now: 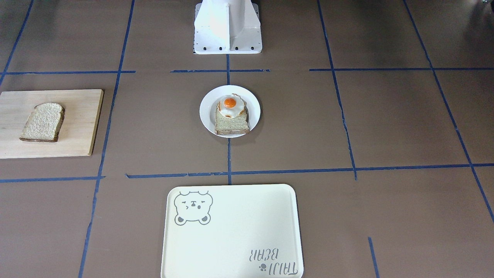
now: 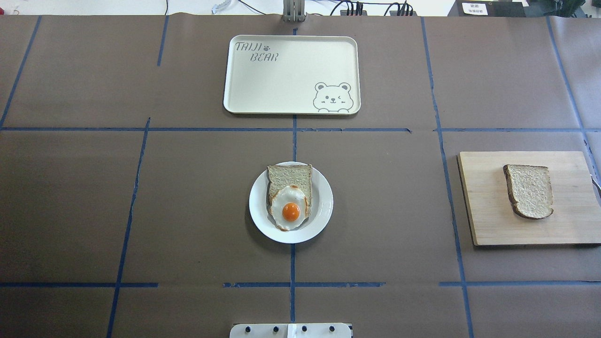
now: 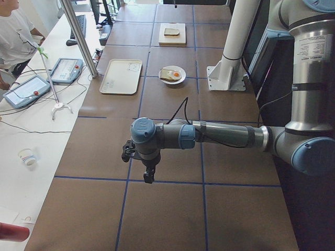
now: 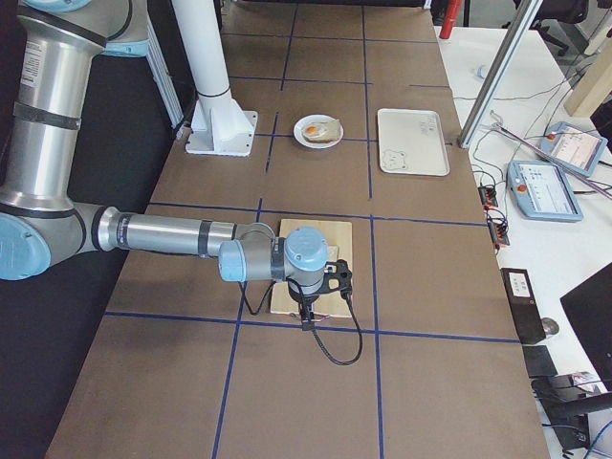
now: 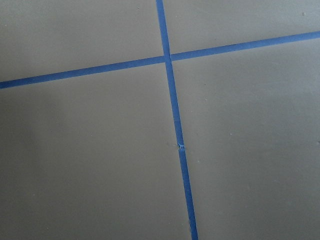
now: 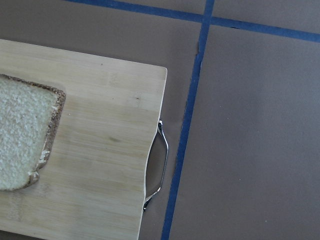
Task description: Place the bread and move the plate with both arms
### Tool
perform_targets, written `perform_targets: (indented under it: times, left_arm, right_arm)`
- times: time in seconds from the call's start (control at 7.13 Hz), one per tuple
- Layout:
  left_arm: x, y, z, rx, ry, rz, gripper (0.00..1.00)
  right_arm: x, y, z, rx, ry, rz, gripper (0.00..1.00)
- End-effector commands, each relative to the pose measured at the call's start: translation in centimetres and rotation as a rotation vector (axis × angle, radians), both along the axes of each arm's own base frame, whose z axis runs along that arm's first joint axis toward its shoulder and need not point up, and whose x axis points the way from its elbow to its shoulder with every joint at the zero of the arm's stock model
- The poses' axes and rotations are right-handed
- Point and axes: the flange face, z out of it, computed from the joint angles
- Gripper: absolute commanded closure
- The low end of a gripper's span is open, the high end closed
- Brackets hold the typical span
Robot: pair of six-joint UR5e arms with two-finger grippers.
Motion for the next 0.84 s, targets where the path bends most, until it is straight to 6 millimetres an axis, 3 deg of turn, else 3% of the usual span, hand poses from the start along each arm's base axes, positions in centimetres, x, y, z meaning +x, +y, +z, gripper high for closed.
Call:
perform_targets:
  times: [0.0, 0.42, 0.7]
  left_arm:
    - [0.0, 0.1, -0.1, 0.004, -0.001, 0.002, 0.00]
    - [0.4, -0.1, -0.3, 0.006, -0.001, 0.010, 0.00]
    - [0.5, -0.1, -0.4, 0.007, 0.000, 0.012, 0.00]
  right_arm:
    - [0.0, 0.0, 0.0, 0.003, 0.000, -0.002, 0.00]
    - [-0.8, -0.9, -1.7, 0.057, -0.079, 0.004, 0.00]
    - [-3.8, -1.3, -2.7, -0.013, -0.159, 0.125, 0.00]
